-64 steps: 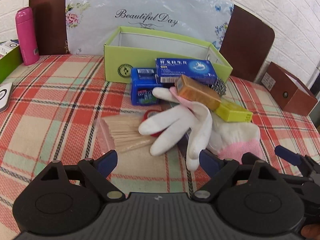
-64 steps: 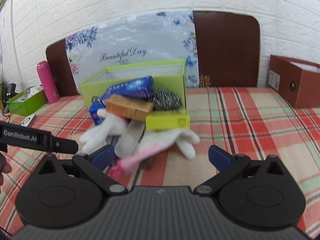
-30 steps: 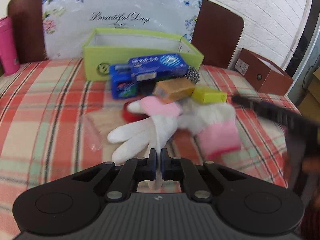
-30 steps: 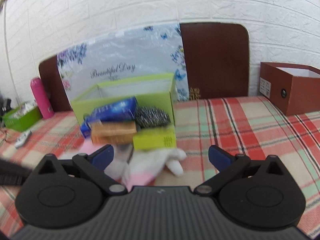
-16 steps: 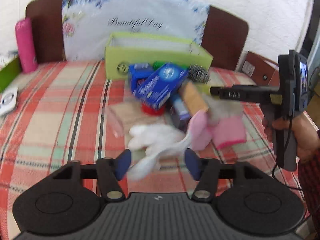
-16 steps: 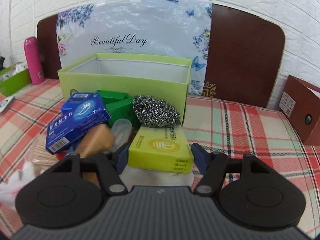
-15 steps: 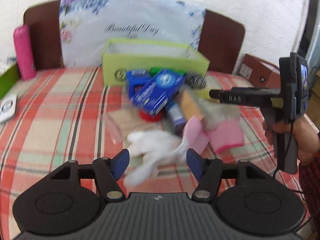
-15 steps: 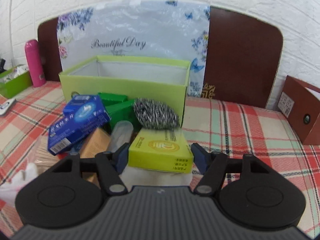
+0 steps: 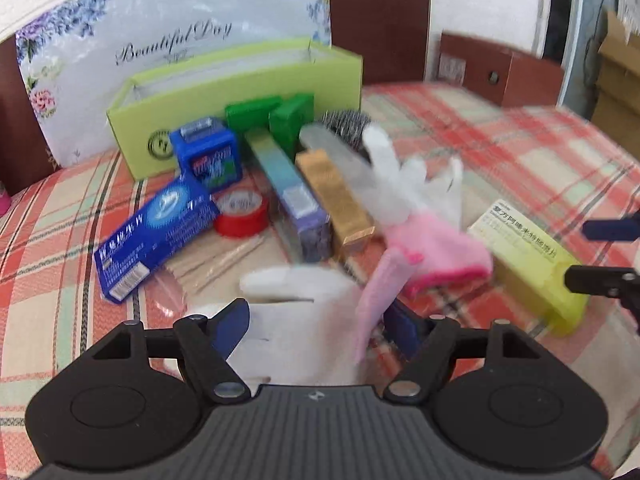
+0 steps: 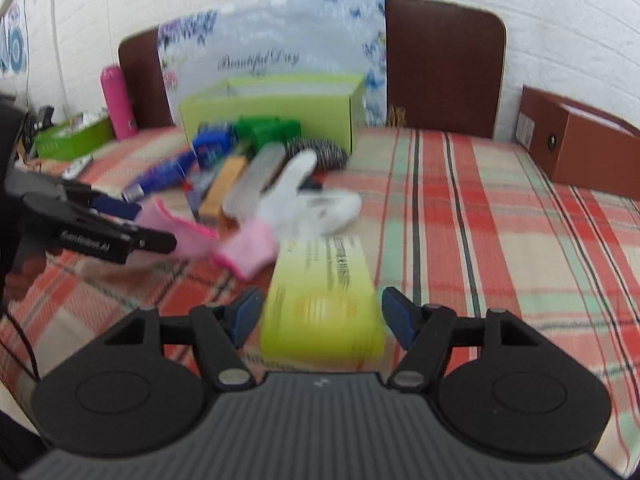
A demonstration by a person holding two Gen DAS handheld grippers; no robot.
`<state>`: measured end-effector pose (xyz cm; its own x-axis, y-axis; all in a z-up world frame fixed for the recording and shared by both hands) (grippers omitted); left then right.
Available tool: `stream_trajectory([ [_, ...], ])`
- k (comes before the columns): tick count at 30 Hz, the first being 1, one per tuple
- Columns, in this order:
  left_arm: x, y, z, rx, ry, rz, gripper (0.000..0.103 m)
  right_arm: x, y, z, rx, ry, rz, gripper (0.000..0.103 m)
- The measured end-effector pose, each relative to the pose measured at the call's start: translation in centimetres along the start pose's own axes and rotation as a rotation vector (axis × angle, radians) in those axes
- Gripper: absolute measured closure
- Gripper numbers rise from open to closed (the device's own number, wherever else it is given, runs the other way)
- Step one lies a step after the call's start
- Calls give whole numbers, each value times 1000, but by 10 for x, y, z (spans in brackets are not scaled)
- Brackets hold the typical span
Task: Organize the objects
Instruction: 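Lift the glove with the left gripper while the right gripper grasps the yellow medicine box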
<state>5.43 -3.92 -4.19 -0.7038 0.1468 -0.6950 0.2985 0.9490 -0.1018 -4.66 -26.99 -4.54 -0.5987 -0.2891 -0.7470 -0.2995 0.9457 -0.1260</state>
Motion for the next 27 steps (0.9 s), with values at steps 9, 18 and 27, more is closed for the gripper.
stream_trajectory([
  [9,17,30,-38,148,72,-213,97,-6,13,26,-8,12,9,13],
  [18,23,31,-31,0,49,-212,37,3,8,40,20,72,10,11],
  [27,20,27,-29,25,50,-190,90,1,10,38,-4,89,16,38],
])
Point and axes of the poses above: each gripper's, at about its wrist camera, not at the fingertips, and z roughly the way its jaws point, y to its left, x to its underside, the point moved 1 cm from there along z, roughly the way its jaws point, and after that the axes turned 12 degrees about -z, right-handed, at the moved point
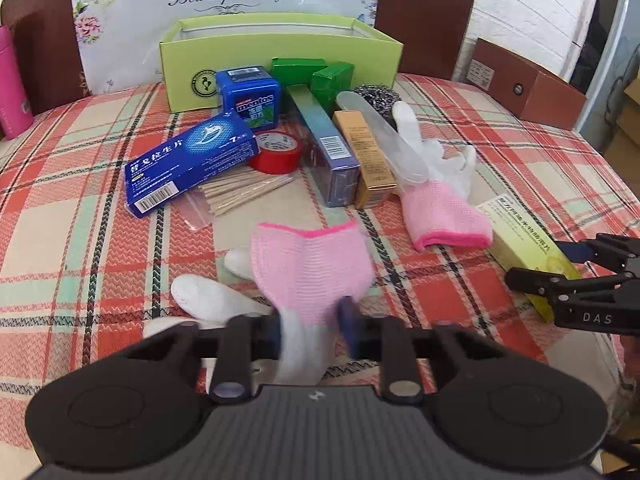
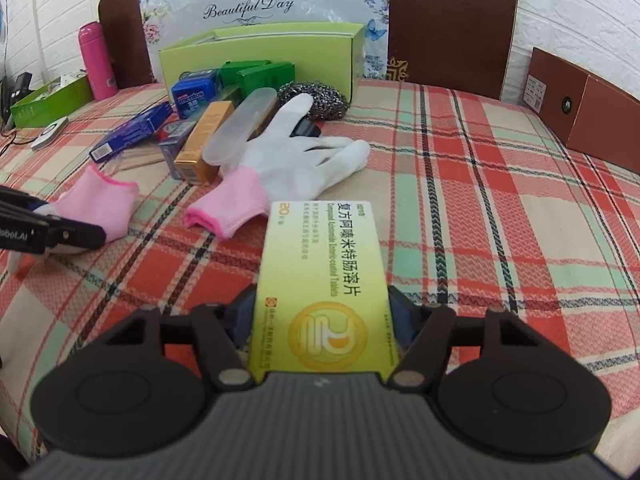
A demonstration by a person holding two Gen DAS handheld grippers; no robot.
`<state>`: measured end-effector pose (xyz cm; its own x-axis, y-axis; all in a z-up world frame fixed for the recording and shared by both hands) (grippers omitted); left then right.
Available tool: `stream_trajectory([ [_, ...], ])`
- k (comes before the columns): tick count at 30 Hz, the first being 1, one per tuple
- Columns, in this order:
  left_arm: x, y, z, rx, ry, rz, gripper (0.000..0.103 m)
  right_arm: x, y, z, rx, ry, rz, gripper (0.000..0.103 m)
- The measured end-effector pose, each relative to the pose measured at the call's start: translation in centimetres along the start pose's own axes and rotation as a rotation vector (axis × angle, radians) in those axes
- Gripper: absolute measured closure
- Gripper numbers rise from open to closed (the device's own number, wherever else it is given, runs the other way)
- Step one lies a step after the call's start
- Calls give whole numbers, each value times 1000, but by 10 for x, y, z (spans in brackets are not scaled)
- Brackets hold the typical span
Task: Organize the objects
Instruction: 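Lift the glove with the left gripper while the right gripper grasps the yellow medicine box, then drop the glove into the green box with the left gripper while the right gripper drops the yellow box in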
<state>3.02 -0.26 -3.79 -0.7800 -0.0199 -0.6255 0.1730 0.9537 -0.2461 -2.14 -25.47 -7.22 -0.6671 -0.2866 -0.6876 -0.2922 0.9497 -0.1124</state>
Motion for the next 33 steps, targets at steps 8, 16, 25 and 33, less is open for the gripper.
stream_trajectory([
  [8,-18,-11,-25,84,-67,33,94,-27,-11,-39,-128,-141,94,38],
  [16,-81,-21,-54,130,-255,28,94,-94,-18,-47,-125,-310,59,38],
  [25,-184,-23,-46,189,-357,-77,94,-181,-27,-14,-58,-410,6,38],
  [33,-268,-15,9,174,-367,-138,94,-239,-52,53,5,-433,2,38],
])
Point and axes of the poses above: each gripper's, at about its wrist camera, not at the fingertips, and z roughly the way its jaws point, y to its left, x to its underside, the point moved 1 cm from there along z, roughly the way its jaws point, and after that the axes turned 12 degrees about -z, right-handed, at the moved point
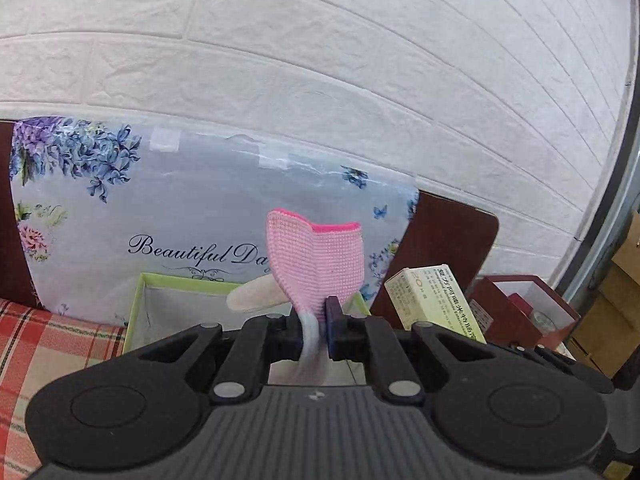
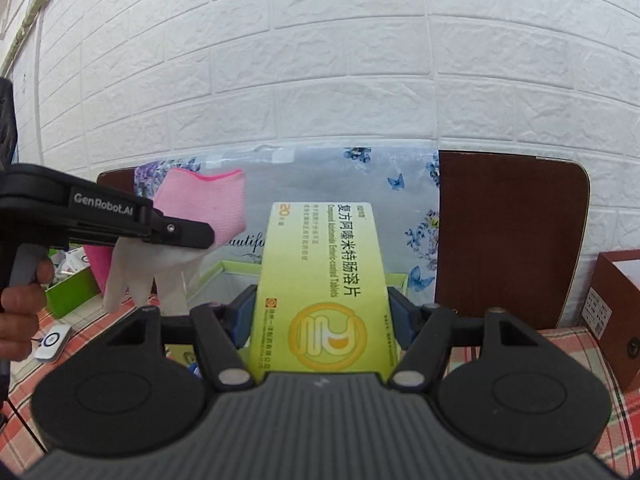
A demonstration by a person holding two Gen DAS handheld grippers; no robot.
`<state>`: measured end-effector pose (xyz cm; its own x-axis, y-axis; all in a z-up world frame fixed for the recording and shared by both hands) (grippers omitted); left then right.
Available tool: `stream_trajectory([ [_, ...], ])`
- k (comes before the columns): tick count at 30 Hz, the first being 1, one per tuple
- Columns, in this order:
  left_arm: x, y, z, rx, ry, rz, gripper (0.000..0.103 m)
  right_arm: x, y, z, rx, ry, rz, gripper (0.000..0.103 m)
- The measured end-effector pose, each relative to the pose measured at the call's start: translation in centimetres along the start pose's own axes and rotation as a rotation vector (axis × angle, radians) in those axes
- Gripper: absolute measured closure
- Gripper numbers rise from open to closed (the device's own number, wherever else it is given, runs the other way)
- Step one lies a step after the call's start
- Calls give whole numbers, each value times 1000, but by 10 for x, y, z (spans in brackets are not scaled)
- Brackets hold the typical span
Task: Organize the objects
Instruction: 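Drop the glove into the green box with the left gripper while the right gripper drops the yellow box in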
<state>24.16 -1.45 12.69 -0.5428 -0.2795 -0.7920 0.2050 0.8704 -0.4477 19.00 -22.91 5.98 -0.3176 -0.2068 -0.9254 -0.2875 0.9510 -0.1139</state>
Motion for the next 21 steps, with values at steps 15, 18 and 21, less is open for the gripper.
stream_trajectory([
  [15,15,64,94,-125,102,-4,29,50,-6,136,2,171,-68,25],
  [18,18,66,87,-152,38,6,15,52,-1,130,-12,148,-104,11],
  [21,14,66,76,-144,25,23,15,44,3,112,31,94,-143,0],
])
Point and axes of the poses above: each gripper's, at about its wrist camera, not at the fingertips, and z roughly the way its jaws point, y to its left, x to its underside, the point moved 1 cm from there along z, roughly the way its jaws point, and after that the axes turned 12 degrees about -z, right-handed, at the moved point
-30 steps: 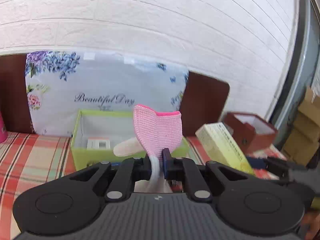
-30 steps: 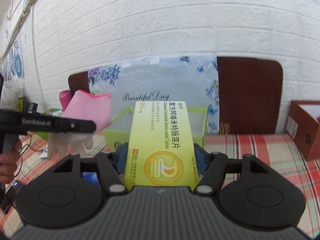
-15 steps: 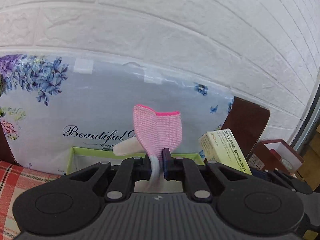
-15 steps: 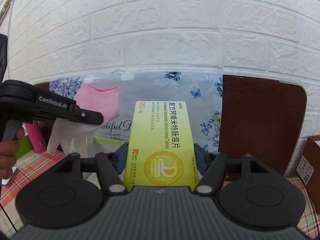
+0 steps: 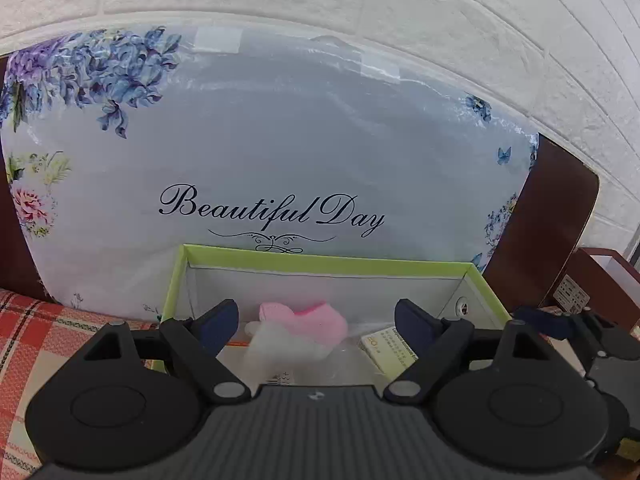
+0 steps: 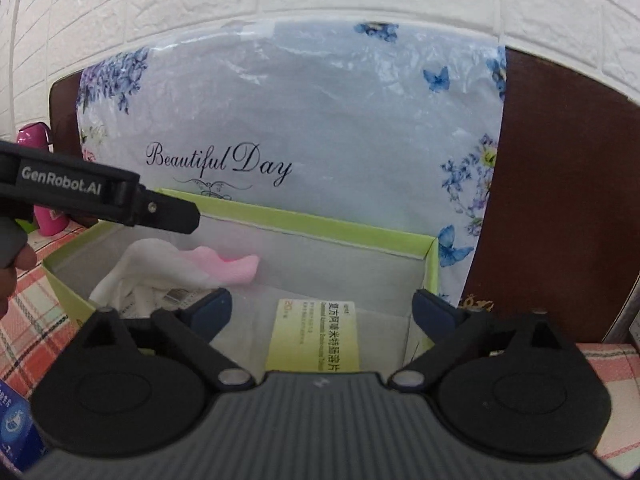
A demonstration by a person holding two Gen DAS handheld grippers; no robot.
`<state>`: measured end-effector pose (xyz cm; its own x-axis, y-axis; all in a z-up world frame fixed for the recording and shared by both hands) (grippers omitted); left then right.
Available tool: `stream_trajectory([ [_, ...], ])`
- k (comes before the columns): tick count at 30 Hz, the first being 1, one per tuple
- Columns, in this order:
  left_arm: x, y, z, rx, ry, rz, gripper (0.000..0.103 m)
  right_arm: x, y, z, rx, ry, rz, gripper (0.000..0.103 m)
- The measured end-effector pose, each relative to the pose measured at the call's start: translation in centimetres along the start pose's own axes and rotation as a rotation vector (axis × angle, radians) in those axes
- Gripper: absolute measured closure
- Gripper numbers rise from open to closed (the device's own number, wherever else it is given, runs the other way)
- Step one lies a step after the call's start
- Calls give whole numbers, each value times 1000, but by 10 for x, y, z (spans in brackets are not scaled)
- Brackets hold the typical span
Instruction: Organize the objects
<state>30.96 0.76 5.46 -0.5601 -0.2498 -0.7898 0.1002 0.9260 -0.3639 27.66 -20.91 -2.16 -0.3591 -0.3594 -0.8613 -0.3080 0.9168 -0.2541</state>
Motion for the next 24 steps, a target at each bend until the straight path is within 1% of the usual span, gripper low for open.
stream_trajectory([
  [2,-3,-2,-11,-1,-14,-19,15,-7,-1,-18,33,-42,-17,0],
  [4,-6,-4,-26,-5,-26,-39,15,-13,-3,-38,47,-76,-15,0],
  [7,-6,-11,-55,7,-40,-76,15,-19,-6,-70,59,-114,5,0],
  [10,3,-21,-84,12,-42,-111,14,-21,-5,-102,55,-136,31,0],
  [13,20,-30,-112,-20,-24,-113,14,-15,0,-133,50,-140,59,0],
  [17,54,-40,-143,-19,-22,-79,14,-1,12,-170,41,-136,80,0],
  [20,79,-42,-157,-34,2,-74,14,14,21,-193,42,-120,103,0],
  [22,97,-41,-163,-43,32,-92,14,25,26,-204,37,-102,126,0],
  [24,111,-39,-169,-62,43,-103,14,36,29,-212,35,-85,159,0],
])
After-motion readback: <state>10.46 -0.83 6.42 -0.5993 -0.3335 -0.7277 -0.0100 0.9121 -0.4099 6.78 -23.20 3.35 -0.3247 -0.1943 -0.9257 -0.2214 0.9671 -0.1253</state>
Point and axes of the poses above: each gripper's, at about its wrist camera, not at the fingertips, and z roughly the way its jaws point, y to its left, x to its underside, the point moved 1 cm from there along z, roughly the way its jaws point, and after that the axes turned 12 degrees about -z, right-handed, at the moved point
